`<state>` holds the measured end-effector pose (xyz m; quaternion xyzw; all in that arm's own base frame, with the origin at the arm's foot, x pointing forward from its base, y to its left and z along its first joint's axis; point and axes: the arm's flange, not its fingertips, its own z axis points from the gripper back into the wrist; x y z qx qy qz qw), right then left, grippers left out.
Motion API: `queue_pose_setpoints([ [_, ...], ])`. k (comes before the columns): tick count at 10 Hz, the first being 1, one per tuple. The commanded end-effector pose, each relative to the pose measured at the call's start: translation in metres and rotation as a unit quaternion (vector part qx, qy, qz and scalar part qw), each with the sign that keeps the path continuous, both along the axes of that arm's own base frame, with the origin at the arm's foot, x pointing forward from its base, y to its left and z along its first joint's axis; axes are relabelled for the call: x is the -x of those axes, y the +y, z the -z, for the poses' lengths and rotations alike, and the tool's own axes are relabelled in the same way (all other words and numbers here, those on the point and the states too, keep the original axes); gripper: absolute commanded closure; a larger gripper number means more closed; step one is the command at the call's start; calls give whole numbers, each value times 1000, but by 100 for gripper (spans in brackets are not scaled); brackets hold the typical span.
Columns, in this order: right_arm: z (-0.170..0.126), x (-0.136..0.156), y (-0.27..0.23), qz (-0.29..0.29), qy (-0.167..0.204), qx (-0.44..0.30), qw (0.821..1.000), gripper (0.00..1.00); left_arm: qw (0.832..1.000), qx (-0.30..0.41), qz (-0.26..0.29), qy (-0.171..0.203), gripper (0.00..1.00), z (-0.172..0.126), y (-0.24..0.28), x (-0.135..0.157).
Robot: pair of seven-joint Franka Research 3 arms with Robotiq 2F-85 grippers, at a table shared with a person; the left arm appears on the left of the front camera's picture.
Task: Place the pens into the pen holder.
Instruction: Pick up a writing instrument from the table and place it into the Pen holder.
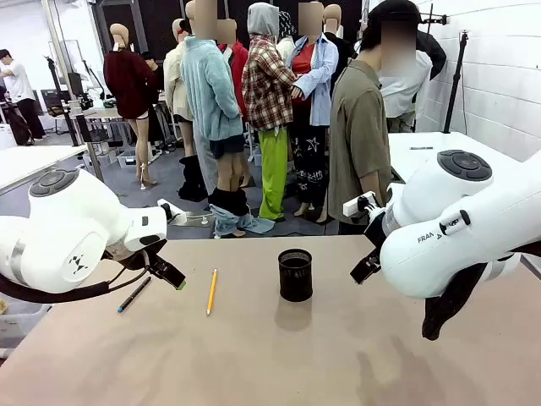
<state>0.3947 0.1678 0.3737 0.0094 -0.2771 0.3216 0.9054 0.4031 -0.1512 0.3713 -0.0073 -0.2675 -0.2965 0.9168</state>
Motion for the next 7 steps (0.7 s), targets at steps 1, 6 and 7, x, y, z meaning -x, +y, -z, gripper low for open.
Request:
queue_pose_setpoints([
  [1,0,0,0,0,0,0,1000,0,1000,0,0,0,0,0,0,0],
  [6,0,0,0,0,0,0,1000,0,1000,0,0,0,0,0,0,0],
  [7,0,0,0,0,0,0,1000,0,1000,0,0,0,0,0,0,0],
])
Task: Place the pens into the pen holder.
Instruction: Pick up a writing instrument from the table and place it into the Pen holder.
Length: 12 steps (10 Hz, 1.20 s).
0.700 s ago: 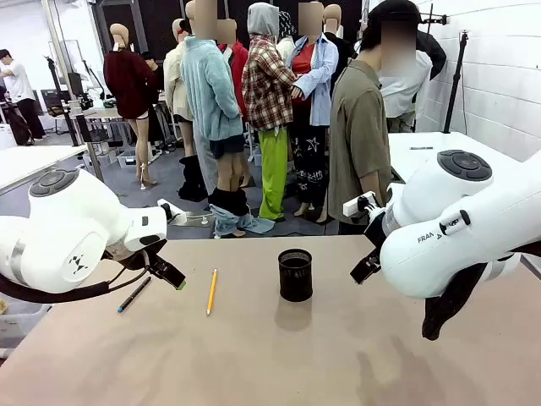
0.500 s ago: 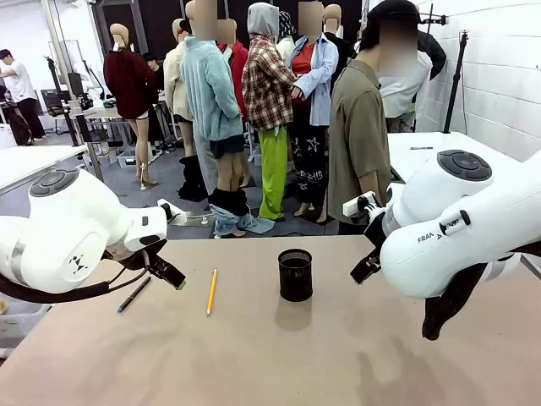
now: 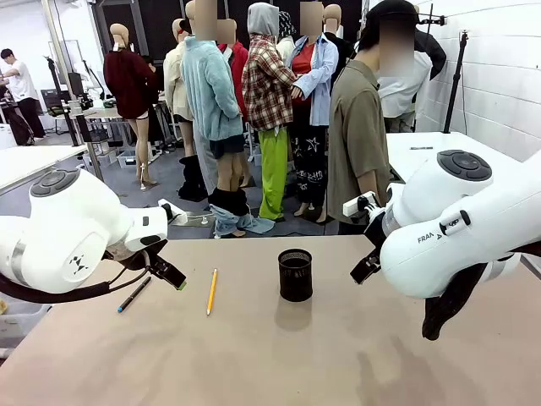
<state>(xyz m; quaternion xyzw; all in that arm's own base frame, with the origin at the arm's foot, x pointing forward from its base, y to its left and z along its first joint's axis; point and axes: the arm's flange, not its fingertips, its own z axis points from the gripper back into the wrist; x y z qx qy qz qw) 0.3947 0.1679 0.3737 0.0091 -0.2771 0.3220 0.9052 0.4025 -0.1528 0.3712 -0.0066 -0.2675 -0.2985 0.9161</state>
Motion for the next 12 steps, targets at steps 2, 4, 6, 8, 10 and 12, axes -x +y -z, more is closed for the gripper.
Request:
queue_pose_setpoints([
  [2,0,0,0,0,0,0,1000,0,1000,1,-2,0,0,0,2,-1],
  [4,-18,-15,-43,98,-3,31,995,0,1000,1,-2,0,0,0,2,-1],
  [6,-29,-38,-70,131,37,30,990,0,1000,1,-2,0,0,0,2,-1],
  [8,-30,-71,-99,161,105,47,980,0,1000,1,-2,0,0,0,2,-1],
  [10,-21,-95,-126,179,139,48,973,0,1000,1,-2,0,0,0,2,-1],
  [12,1,-117,-140,183,177,56,965,0,1000,1,-2,0,0,0,2,-1],
])
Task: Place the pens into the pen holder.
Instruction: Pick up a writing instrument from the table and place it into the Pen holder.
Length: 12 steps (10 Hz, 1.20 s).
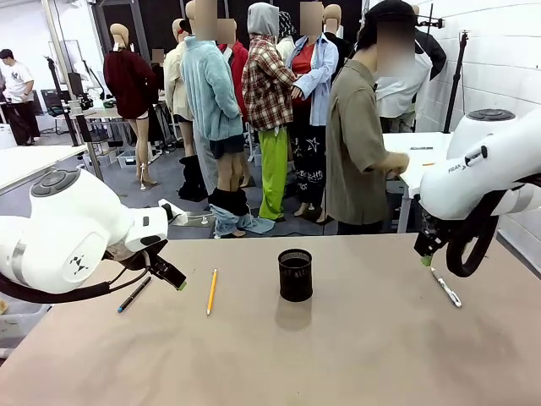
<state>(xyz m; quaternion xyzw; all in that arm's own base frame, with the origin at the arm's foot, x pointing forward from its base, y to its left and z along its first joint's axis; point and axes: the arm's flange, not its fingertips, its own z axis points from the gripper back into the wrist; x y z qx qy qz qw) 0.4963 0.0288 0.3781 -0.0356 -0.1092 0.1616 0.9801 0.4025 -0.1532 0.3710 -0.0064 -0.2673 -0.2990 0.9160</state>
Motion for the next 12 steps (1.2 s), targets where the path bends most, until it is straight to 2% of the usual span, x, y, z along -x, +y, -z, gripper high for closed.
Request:
queue_pose_setpoints([
  [1,16,-25,-8,8,31,1,999,0,1000,2,-2,0,0,0,2,0],
  [6,65,-50,-29,7,67,-22,998,0,1000,2,-2,0,0,0,2,0],
  [9,79,-55,-33,9,76,-29,997,0,1000,2,-2,0,0,0,2,0],
  [10,80,-53,-34,8,73,-26,997,3,1000,2,-2,0,0,0,2,0],
  [12,82,-51,-34,5,79,-23,997,41,1000,2,-2,0,0,0,2,0],
])
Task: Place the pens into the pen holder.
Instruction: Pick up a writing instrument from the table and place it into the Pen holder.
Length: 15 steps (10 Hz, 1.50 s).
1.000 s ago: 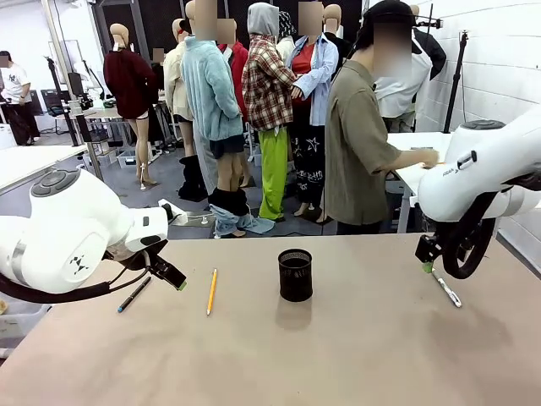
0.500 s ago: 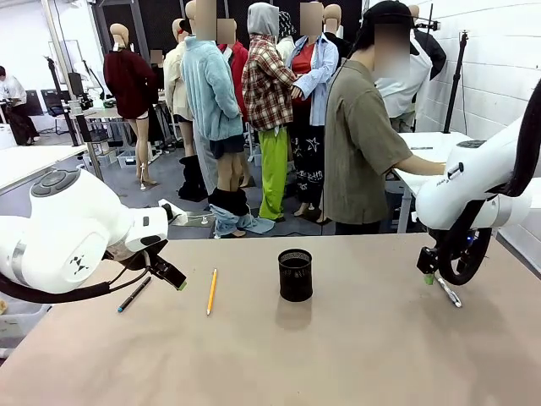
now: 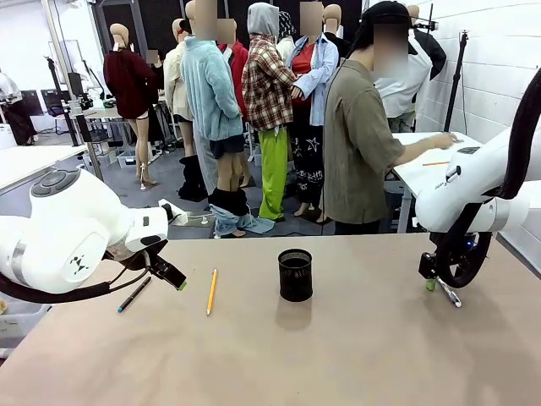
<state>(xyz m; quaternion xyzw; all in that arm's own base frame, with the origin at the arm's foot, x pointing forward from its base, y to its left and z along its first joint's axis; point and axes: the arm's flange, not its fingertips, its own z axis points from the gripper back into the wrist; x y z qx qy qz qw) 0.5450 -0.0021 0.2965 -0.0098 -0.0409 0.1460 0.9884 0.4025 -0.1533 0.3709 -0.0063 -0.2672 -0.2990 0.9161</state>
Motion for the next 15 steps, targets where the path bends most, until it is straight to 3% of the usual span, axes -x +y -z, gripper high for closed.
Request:
queue_pose_setpoints([
  [1,0,-2,-4,-12,11,-8,1000,61,1000,2,-2,0,0,0,2,0],
  [3,-2,0,-4,-18,17,-6,1000,100,1000,2,-2,0,0,0,2,0],
  [7,0,-2,4,-43,44,-2,998,100,1000,2,-2,0,0,0,2,0],
  [9,-7,5,14,-85,39,-14,996,100,1000,2,-2,0,0,0,2,0],
  [10,-18,13,21,-133,19,-36,990,100,1000,2,-2,0,0,0,2,0],
  [12,-35,29,36,-261,-36,-81,961,100,1000,2,-2,0,0,0,2,0],
  [15,-66,44,63,-370,-154,-186,897,100,1000,2,-2,0,0,0,2,0],
])
